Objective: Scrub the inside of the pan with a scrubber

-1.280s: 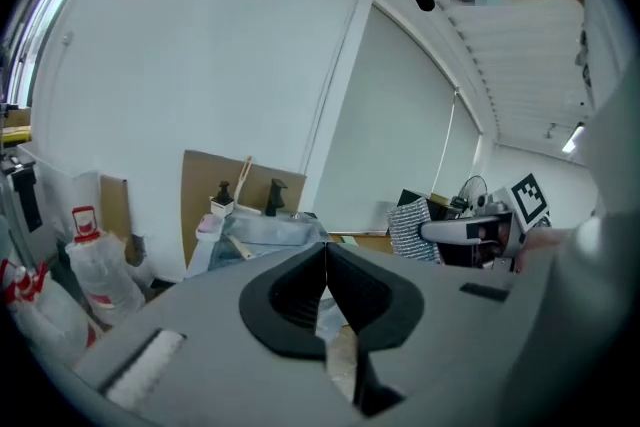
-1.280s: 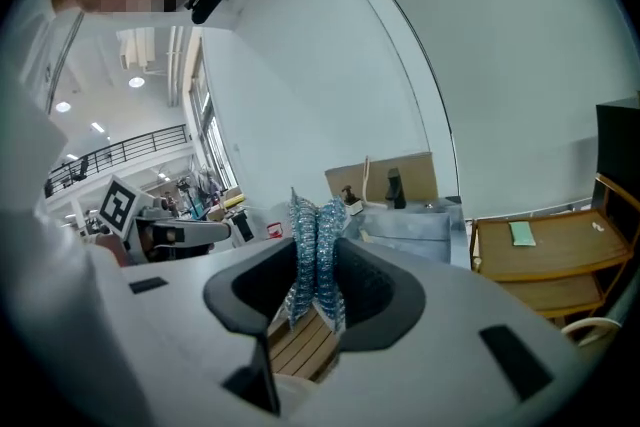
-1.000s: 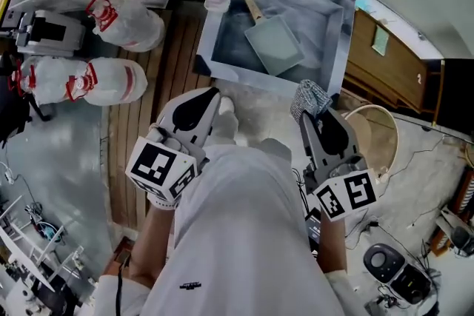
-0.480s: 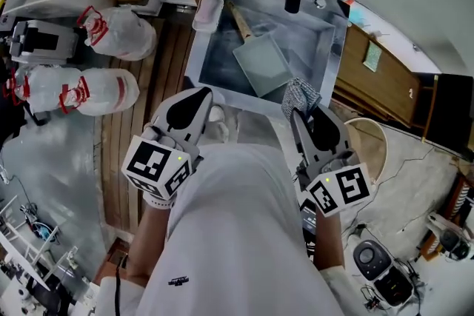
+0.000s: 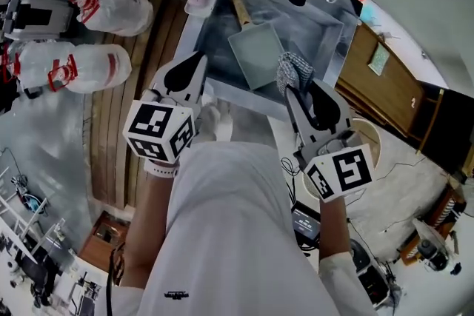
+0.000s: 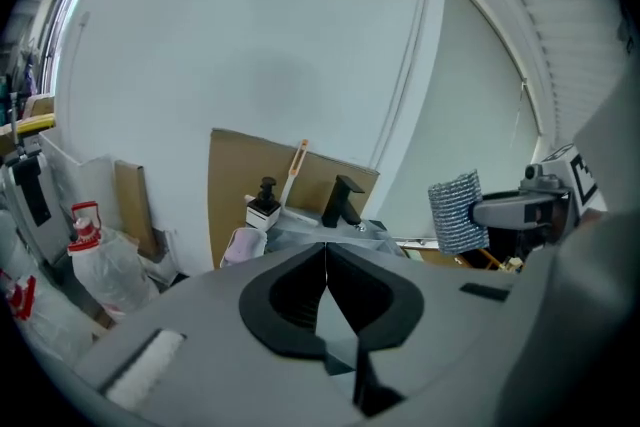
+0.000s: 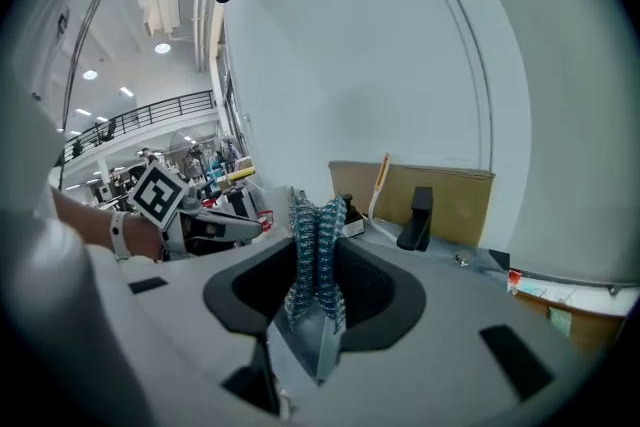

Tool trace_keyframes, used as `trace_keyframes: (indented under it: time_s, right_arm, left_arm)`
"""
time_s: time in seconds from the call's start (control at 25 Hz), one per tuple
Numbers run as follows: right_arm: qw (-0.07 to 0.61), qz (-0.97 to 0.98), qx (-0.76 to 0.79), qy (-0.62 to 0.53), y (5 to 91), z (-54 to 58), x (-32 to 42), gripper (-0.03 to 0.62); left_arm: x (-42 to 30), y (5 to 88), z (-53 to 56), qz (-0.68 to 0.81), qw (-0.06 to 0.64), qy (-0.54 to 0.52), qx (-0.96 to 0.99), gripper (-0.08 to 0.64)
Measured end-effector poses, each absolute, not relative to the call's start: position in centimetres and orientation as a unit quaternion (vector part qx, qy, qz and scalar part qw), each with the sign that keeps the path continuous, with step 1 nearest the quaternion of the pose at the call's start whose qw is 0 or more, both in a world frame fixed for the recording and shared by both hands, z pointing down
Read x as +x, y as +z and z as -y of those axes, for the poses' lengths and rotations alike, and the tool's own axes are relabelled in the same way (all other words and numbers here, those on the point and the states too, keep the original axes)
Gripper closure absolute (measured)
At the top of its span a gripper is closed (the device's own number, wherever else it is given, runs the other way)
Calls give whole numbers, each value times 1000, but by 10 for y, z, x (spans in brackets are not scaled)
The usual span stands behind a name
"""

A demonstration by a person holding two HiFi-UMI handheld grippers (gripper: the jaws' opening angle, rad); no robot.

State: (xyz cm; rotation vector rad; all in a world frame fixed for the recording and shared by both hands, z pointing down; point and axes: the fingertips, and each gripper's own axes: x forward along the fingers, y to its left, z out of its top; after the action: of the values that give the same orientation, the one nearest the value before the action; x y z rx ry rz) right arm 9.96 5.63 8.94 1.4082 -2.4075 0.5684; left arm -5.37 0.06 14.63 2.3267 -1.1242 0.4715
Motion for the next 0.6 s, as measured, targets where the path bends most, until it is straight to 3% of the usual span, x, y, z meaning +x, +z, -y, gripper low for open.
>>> trace_keyframes:
  time_s: [0.28,0.6]
  right_arm:
    - [188,860,439,180,129,-11,101,474]
    - [285,876,360,150,207,15,94,474]
  left_arm:
    - [-22,182,32,400,246,198,860,554]
    - [10,256,39,355,266,243,863,554]
